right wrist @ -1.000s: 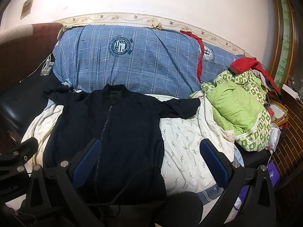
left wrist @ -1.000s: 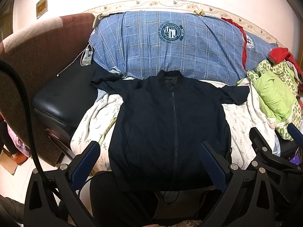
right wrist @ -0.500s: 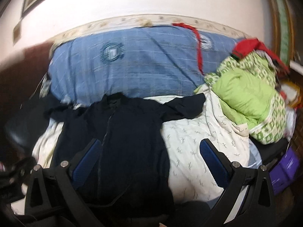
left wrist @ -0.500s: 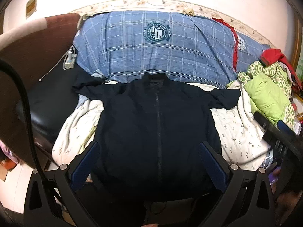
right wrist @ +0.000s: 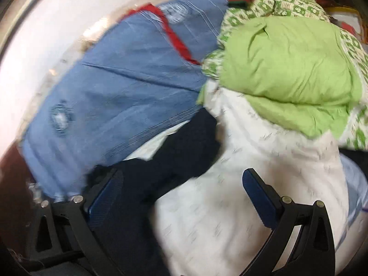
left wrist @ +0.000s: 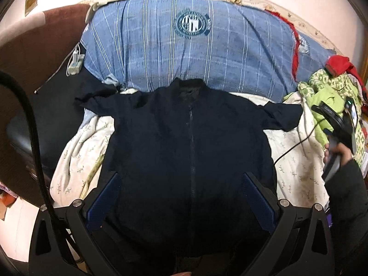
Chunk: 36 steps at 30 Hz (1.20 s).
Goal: Fold large clothes
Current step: 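Move the right tool to the jacket sleeve and grasp its cuff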
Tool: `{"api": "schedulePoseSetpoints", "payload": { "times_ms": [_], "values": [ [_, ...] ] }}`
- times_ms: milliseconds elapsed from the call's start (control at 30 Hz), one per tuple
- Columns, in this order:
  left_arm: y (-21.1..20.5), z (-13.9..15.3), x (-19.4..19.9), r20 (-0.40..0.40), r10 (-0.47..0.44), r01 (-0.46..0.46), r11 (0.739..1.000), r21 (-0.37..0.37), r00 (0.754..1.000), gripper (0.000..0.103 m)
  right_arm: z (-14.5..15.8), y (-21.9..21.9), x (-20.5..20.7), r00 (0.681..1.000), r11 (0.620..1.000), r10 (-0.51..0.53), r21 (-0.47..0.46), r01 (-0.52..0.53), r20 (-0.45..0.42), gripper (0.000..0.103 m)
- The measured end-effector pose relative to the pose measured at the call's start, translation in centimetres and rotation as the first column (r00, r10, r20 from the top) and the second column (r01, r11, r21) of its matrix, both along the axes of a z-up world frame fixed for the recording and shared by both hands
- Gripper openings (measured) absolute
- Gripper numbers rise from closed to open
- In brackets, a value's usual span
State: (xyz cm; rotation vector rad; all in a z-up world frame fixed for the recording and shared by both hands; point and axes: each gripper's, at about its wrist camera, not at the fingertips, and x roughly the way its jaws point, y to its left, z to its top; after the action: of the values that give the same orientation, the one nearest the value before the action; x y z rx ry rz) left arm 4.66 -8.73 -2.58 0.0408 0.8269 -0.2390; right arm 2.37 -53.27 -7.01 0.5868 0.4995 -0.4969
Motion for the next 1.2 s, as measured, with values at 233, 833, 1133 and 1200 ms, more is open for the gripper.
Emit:
{"api": "schedulePoseSetpoints", "payload": {
  "times_ms": [233, 833, 1133, 1200],
  "values": [
    [-1.2, -2.4, 2.8, -0.054, -0.007, 0.008, 1.000, 0.025, 0.998, 0.103, -1.1, 6.4, 11.4, 0.962, 0.891, 0.064, -0.419, -0.175, -0.267, 0.103],
    [0.1, -5.8, 7.2, -0.129, 0.052, -0.044, 0.997, 0.061, 0.990, 0.103, -7.5, 8.6, 18.5, 0.849, 0.720, 0.076, -0.561, -0.409, -0.523, 0.084],
    [0.2, -6.7, 8.2, -0.154, 0.075, -0.065, 0.996, 0.069, 0.985, 0.103, -10.4, 2.6, 21.8, 0.785, 0.823, 0.063, -0.413, -0.389, -0.616, 0.036],
    [0.2, -6.7, 8.3, -0.152, 0.076, -0.066, 0.995, 0.068, 0.986, 0.103, -10.0, 1.6, 21.1, 0.813, 0.844, 0.091, -0.388, -0.370, -0.575, 0.014]
  ]
}}
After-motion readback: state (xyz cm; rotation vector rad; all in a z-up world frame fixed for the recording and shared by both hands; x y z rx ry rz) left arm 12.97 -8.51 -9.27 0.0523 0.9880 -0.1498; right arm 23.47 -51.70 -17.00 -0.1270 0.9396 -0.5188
